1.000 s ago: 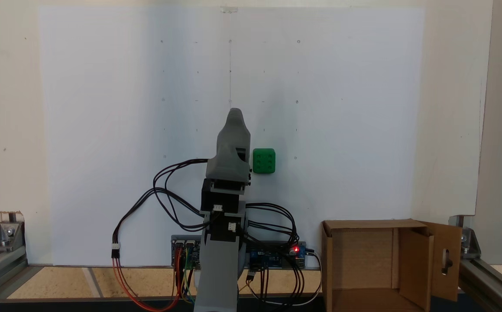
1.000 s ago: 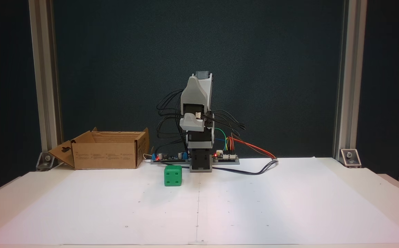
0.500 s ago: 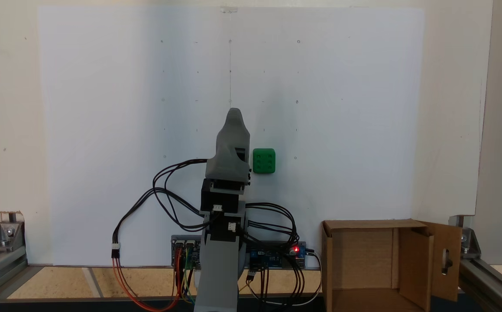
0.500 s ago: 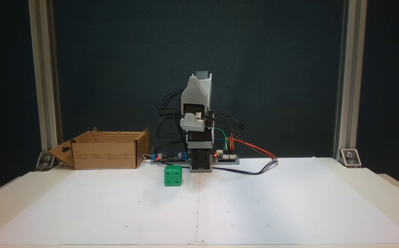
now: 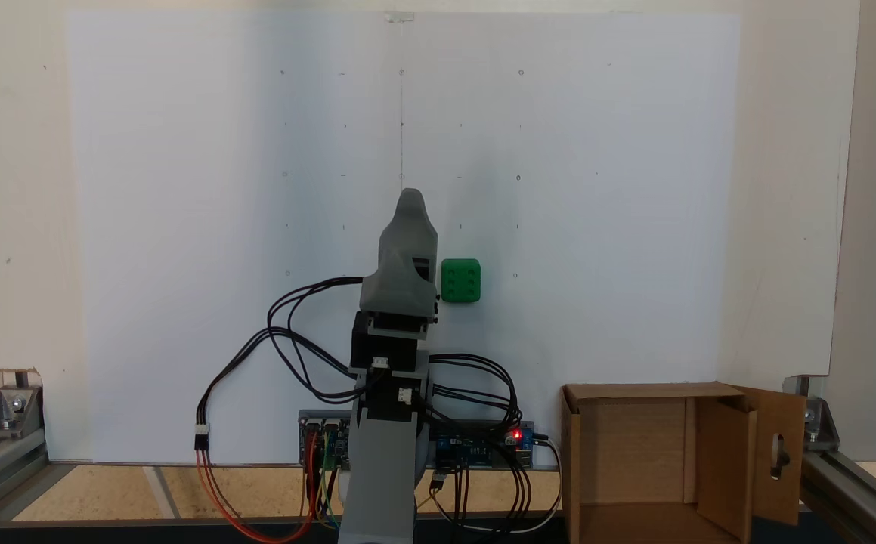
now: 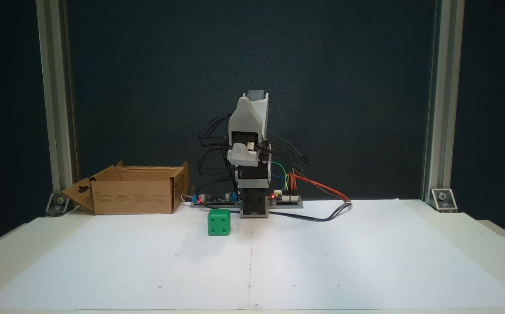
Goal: Grasp a green dice and put it in the bin.
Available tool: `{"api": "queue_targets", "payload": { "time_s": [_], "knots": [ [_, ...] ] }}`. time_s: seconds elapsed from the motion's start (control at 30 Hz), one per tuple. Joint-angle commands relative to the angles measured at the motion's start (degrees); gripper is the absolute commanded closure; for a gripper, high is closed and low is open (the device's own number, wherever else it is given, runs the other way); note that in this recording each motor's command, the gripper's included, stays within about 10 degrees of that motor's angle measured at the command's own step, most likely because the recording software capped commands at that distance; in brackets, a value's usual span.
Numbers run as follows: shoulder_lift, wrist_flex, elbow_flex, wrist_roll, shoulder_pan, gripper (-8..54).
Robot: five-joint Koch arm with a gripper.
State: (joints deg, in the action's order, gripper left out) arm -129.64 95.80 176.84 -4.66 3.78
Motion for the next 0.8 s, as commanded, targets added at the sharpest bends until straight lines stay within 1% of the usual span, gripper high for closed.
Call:
{"api": "queue_targets", "payload": {
  "time_s": [0.0, 0.17, 0.37, 0.43, 0.6, 0.67, 0.77],
  "knots": [
    [-6.1, 2.5, 2.0, -1.8, 0.0, 2.5],
    [-6.1, -6.8, -5.1, -1.8, 0.1, 3.1],
    [-6.2, -31.2, -18.6, -1.2, 0.0, 3.2],
    [-6.2, -38.8, -21.8, 0.6, 0.1, 3.2],
    [-6.3, -58.4, -29.3, 0.9, 0.5, 2.7],
    [-6.3, -66.2, -34.9, 1.4, 1.8, 1.4],
    [-6.2, -78.1, -44.9, 3.6, 4.5, 1.4]
  ]
}}
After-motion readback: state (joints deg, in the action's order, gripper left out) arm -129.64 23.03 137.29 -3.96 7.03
